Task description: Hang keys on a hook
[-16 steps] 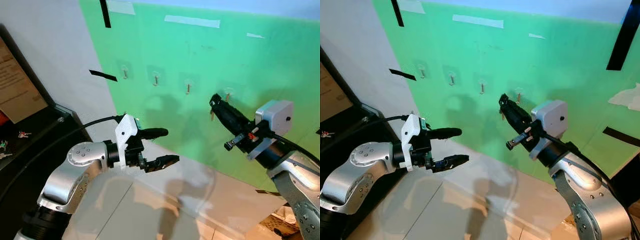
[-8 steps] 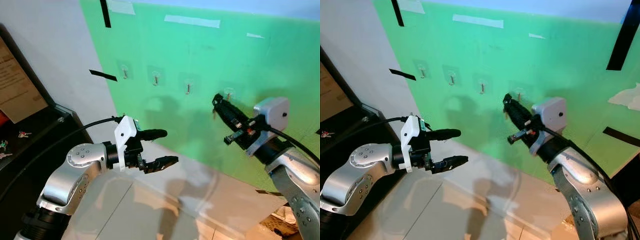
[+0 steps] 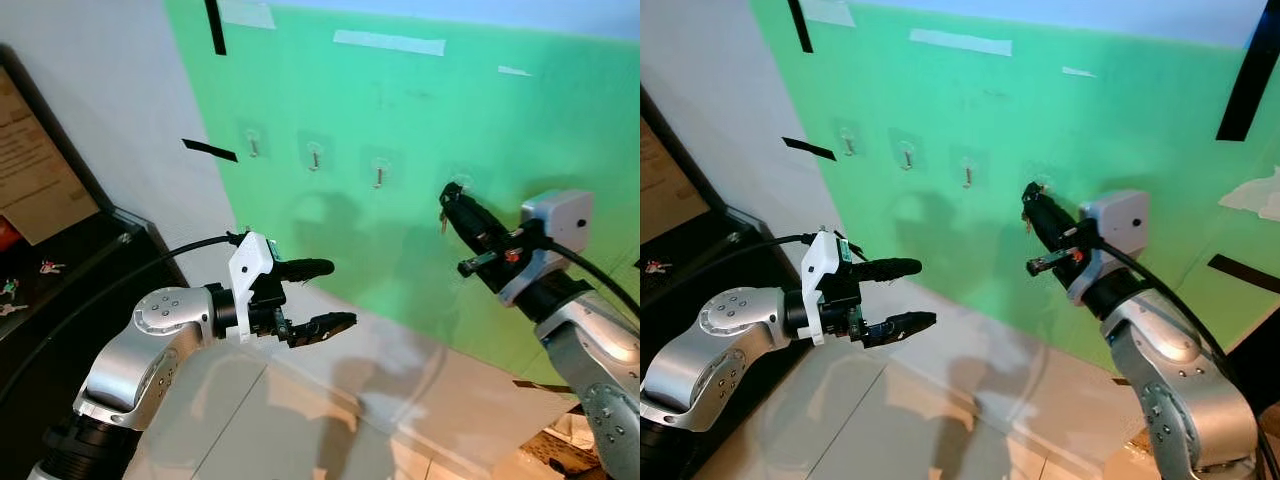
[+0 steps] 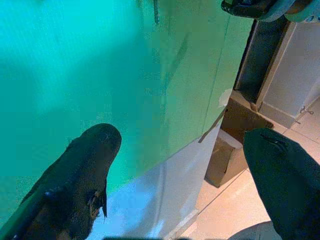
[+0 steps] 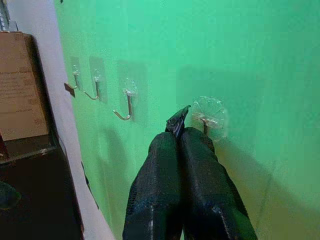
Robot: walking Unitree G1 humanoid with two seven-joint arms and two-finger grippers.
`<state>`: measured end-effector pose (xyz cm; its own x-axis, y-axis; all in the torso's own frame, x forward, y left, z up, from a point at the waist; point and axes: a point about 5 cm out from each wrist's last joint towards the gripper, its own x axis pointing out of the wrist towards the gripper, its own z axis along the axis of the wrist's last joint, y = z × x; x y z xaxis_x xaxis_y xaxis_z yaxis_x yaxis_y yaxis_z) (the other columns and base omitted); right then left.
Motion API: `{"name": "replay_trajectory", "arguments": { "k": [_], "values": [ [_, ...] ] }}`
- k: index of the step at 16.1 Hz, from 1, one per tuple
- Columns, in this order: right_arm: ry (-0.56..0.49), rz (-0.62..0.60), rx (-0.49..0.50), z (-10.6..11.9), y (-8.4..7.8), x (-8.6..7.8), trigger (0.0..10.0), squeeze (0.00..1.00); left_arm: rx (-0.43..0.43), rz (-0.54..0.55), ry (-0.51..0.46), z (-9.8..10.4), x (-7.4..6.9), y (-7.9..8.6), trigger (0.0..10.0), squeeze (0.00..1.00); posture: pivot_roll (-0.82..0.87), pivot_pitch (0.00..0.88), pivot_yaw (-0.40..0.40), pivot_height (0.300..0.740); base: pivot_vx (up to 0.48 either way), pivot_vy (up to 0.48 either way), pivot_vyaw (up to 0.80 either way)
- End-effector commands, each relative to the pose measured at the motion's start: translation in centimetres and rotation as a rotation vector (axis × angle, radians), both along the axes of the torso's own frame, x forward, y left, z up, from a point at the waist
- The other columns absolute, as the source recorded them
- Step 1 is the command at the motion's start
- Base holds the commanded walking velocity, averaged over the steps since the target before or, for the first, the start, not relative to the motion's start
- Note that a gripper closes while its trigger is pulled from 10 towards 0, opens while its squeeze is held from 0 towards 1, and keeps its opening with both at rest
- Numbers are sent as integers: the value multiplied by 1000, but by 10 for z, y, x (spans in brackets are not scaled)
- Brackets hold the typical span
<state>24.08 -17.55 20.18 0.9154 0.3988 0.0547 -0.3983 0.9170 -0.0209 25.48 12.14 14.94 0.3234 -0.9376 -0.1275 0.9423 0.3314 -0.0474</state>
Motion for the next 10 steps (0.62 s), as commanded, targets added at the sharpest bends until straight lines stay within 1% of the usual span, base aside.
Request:
{"name": "replay_trajectory", "arguments": {
  "k": [1,2,4,5,8,10],
  "values": [
    [48,-51,-4,-6,-10,0,10000,0,15,5,-6,2,0,3,10000,0,-156,0,86,740,0,0,0],
    [80,-39,-10,-10,-11,-2,10000,0,15,4,-6,3,0,3,10000,0,-157,0,88,740,0,0,0],
    [194,-18,-37,-27,-11,-8,10000,0,16,-1,-5,4,1,3,10000,0,-161,0,95,740,0,0,0],
    [231,-12,-36,-33,-9,-10,10000,0,16,-4,-5,4,2,2,10000,0,-162,0,99,740,0,0,0],
    [251,12,-18,-35,-5,-11,10000,0,18,-6,-4,5,3,2,10000,0,-160,0,101,740,0,0,0],
    [237,31,-5,-32,-2,-11,10000,0,20,-3,-6,5,3,3,10000,0,-154,0,98,740,0,0,0]
  ]
}}
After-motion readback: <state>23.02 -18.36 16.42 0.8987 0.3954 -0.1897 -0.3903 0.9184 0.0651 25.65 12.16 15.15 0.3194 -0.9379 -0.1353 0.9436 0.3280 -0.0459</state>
